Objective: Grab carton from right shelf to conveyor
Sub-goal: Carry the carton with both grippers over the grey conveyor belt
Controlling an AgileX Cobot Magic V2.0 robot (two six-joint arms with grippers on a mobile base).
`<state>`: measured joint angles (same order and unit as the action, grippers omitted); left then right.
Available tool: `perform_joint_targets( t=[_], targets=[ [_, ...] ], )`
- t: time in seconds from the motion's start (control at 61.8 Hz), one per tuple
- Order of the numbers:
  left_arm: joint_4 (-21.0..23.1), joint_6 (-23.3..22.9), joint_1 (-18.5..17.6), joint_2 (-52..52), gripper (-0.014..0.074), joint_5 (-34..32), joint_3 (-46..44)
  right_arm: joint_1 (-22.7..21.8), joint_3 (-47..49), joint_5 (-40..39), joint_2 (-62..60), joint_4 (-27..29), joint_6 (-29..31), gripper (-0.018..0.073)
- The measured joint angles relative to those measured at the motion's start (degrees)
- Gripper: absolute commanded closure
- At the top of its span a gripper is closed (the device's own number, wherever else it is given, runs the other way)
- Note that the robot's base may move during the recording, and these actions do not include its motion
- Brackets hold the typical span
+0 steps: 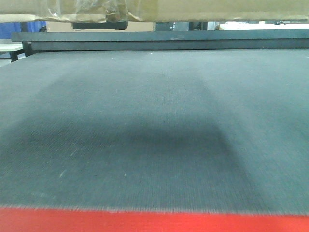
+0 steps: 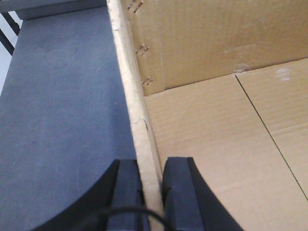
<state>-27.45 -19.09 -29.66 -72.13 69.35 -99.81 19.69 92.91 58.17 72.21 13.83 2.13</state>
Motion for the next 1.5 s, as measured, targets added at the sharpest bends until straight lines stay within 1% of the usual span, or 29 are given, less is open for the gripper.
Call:
perform_joint_targets(
  t=[1.504],
  targets=[
    [0.00, 0.00, 0.00, 0.00, 0.0617, 0.00, 0.00, 0.00, 0.00, 0.00, 0.00, 0.00, 0.00, 0.0626]
  ],
)
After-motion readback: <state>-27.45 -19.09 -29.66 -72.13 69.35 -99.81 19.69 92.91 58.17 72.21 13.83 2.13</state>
